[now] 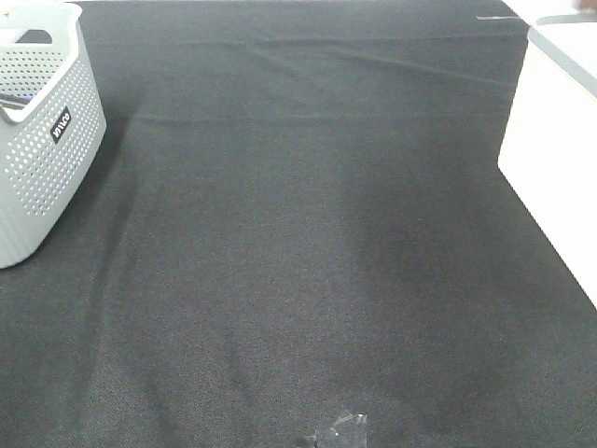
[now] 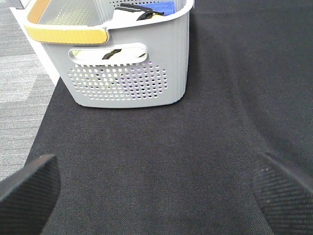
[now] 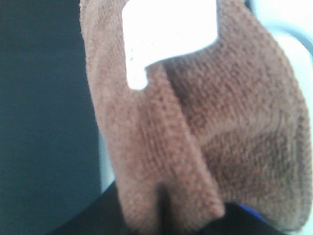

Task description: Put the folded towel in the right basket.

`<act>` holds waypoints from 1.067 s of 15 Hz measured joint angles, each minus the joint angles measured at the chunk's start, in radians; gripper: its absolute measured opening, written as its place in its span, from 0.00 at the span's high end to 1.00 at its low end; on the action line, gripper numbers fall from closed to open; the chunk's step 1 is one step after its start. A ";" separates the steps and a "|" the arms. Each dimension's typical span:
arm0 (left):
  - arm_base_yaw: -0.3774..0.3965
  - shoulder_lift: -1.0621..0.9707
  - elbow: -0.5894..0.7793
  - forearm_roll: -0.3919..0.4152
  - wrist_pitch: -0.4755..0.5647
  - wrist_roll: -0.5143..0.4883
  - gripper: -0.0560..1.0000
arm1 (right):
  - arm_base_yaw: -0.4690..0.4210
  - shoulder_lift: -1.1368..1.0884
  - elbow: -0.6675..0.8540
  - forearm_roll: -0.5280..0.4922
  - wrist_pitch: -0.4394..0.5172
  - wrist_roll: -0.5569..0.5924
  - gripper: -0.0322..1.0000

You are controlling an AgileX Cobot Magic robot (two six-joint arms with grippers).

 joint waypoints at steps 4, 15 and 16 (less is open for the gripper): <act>0.000 0.000 0.000 0.006 0.000 0.000 0.01 | -0.132 0.032 0.165 -0.016 -0.001 0.014 0.75; 0.000 0.000 0.000 0.013 0.000 0.000 0.01 | -0.138 0.165 0.192 -0.006 -0.001 0.032 0.02; 0.000 0.000 0.000 0.013 0.000 0.000 0.01 | -0.138 0.165 0.192 -0.003 -0.001 0.034 0.02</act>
